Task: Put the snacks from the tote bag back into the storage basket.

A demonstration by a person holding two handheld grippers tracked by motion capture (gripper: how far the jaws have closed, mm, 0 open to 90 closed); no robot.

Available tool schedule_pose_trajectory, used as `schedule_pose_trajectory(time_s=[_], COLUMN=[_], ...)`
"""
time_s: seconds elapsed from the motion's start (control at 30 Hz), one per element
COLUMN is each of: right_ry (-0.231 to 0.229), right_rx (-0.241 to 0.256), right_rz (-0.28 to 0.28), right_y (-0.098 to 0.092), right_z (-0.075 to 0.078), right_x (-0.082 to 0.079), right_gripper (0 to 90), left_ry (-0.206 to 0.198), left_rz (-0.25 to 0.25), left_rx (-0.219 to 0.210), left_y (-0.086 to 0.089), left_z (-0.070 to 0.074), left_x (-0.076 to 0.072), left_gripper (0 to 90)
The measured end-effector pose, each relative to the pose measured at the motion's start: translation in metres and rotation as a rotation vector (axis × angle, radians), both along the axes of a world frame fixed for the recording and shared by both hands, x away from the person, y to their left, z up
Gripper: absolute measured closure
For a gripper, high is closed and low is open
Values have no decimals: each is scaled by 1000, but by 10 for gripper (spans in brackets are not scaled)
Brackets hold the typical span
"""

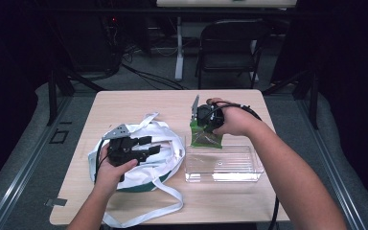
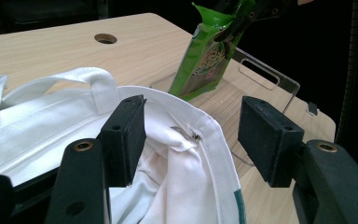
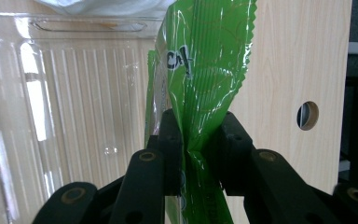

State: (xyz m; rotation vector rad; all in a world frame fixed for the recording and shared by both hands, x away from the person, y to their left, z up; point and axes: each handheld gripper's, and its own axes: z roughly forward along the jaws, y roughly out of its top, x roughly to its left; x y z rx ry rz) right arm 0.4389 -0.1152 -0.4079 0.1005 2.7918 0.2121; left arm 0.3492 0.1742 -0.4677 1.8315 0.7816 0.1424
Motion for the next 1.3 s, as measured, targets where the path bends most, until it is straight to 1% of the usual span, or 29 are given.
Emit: schedule_pose_trajectory(time_s=[0.07, 0.1, 0.17, 0.33, 0.43, 0.57, 0.77, 0.8, 1.0, 1.07, 1.3], right_ry=[-3, -3, -4, -7, -11, -12, -18, -21, -25, -26, -33], right_rx=[-6, 5, 15, 8, 13, 19, 3, -8, 5, 1, -4], right_rz=[3, 4, 5, 10, 13, 19, 27, 37, 53, 55, 69], right_y=[1, 2, 3, 4, 5, 7, 8, 9, 13, 14, 18], right_z=[-1, -2, -4, -7, -9, -12, -18, -20, -23, -23, -29], right_x=[0, 1, 2, 4, 5, 6, 7, 8, 8, 8, 8], right_gripper=[744, 743, 744, 744, 744, 744, 744, 744, 745, 744, 744], left_ry=[0, 1, 0, 3, 3, 0, 2, 4, 6, 4, 2], left_rz=[1, 1, 3, 6, 5, 8, 6, 8, 9, 11, 13], left_rx=[1, 5, -2, -1, -4, 3, 2, 0, 3, -5, -3], left_y=[0, 0, 1, 2, 2, 2, 2, 3, 3, 2, 3], left_z=[0, 0, 0, 1, 1, 0, 0, 0, -1, -1, -1], left_x=[0, 0, 0, 0, 0, 1, 1, 1, 1, 1, 1], left_gripper=[416, 416, 416, 416, 416, 416, 416, 416, 416, 416, 416])
